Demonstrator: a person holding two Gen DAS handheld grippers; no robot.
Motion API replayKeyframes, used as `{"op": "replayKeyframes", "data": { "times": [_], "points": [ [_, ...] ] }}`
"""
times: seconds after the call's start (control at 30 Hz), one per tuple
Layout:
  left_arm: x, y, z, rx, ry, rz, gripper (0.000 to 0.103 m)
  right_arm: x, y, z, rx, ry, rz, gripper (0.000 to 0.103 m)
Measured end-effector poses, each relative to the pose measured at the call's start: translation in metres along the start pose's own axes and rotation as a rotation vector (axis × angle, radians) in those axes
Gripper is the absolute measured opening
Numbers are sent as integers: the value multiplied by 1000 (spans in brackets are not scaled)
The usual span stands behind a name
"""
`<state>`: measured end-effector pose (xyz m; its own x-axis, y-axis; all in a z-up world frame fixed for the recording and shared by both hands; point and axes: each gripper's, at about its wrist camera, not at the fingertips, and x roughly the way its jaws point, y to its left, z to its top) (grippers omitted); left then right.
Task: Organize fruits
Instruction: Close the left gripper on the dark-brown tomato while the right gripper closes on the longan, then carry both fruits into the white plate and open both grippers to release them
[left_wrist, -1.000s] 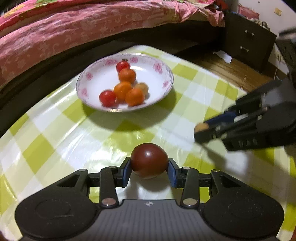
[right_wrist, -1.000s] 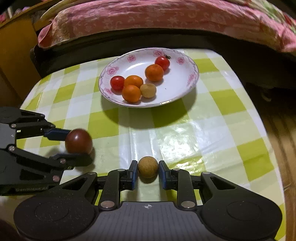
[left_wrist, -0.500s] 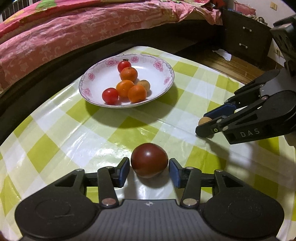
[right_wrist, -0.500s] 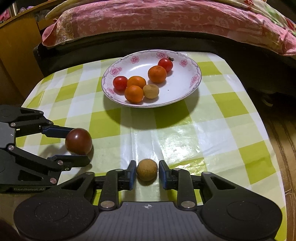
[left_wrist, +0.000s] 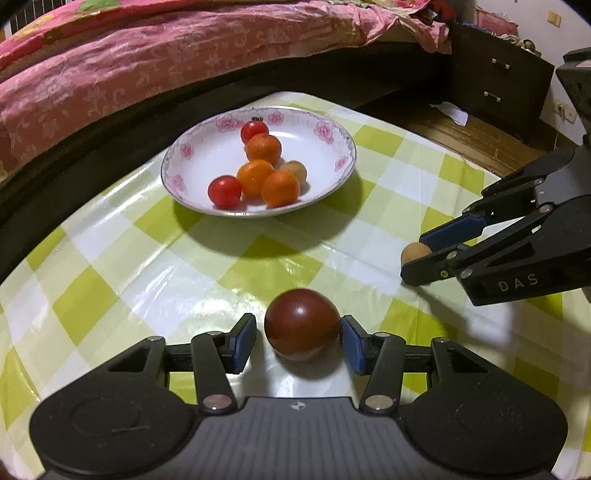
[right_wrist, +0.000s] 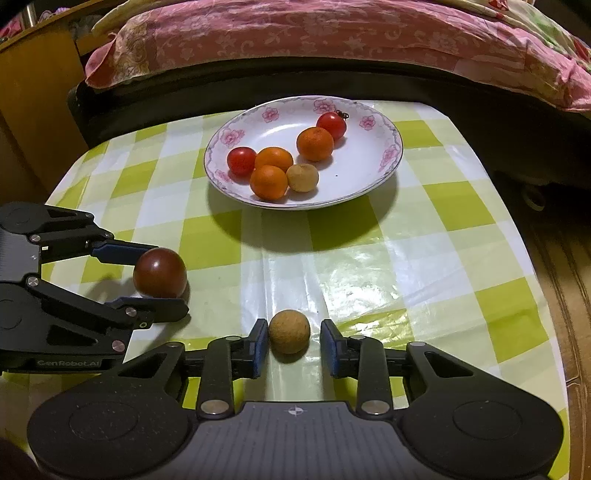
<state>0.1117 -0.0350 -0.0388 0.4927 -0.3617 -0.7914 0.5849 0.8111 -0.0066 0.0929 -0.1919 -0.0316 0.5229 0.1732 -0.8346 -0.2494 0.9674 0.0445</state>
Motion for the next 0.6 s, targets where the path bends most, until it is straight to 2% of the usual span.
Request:
{"op": "replayKeyframes", "data": {
  "times": [0.03, 0.1, 0.4, 0.6],
  "points": [
    [0, 0, -1, -5, 1, -3, 54, 0, 1, 0, -4, 3, 2, 21],
    [-1, 0, -1, -12, 8, -10, 49, -1, 3, 1, -10, 8, -2, 21],
    [-4, 3, 0, -30, 10, -20, 47, -5, 5, 9, 2, -1, 11, 21],
    [-13, 7, 10, -46, -29, -15, 47, -12, 2, 22, 27, -45, 18, 20]
  ]
}}
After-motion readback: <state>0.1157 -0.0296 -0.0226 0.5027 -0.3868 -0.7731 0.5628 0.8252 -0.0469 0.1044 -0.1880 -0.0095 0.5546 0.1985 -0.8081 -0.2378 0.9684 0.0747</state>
